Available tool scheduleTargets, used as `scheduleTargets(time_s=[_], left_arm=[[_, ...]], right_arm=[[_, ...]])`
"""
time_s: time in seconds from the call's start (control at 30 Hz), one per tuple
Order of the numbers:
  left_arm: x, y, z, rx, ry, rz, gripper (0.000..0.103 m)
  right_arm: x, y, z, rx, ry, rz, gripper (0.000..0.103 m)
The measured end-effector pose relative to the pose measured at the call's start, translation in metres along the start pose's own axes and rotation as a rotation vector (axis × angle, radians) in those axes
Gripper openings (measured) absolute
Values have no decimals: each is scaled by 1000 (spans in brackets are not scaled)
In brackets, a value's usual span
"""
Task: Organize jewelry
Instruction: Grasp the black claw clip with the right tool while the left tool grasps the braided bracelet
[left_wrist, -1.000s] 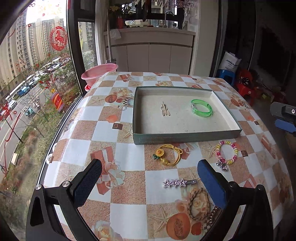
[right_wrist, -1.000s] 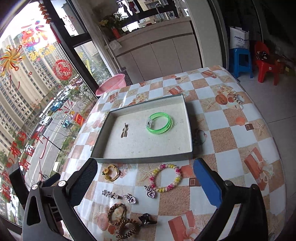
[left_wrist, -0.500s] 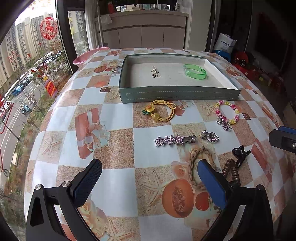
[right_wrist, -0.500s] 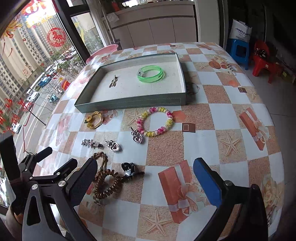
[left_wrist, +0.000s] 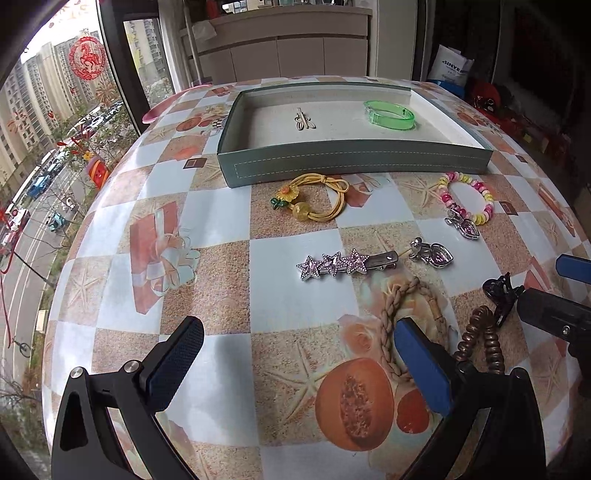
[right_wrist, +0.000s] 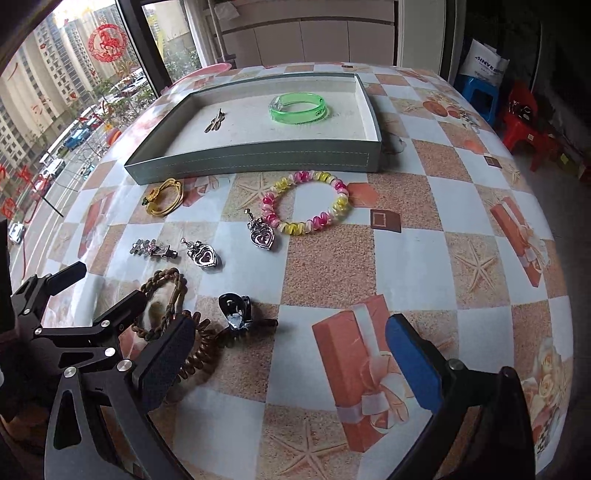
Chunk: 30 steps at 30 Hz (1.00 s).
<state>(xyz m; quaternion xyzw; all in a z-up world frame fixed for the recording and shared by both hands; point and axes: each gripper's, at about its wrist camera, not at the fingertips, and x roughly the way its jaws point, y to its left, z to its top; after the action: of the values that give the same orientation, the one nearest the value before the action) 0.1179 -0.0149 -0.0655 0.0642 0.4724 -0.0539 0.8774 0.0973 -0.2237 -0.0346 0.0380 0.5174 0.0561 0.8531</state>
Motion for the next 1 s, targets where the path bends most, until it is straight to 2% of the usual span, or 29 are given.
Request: scheduleTargets(time_s=[0.07, 0.2, 0.27, 0.63, 0.77, 0.9, 1.0], left_arm=[[2, -2, 0, 5, 4, 3, 103], [3, -4, 0, 13, 4, 7, 103], [3, -4, 1, 18, 2, 12, 103], [-3, -17, -1, 76, -8, 3, 103], [-7, -25, -1, 100, -12, -20, 89], [-10, -30, -1, 118, -8, -44, 76], [-11, -33, -1, 114, 6, -107, 51]], right_arm=[[2, 3, 1, -11, 0, -3, 94], [13, 9, 3, -30, 23, -2, 87], [18, 11, 3, -35, 34, 4, 76], [20, 25, -2, -140, 34, -41, 56], [18, 26, -4, -147, 30, -36, 40], [17, 26, -5, -152, 31, -37, 40], [15, 25, -8, -145, 28, -33, 40]])
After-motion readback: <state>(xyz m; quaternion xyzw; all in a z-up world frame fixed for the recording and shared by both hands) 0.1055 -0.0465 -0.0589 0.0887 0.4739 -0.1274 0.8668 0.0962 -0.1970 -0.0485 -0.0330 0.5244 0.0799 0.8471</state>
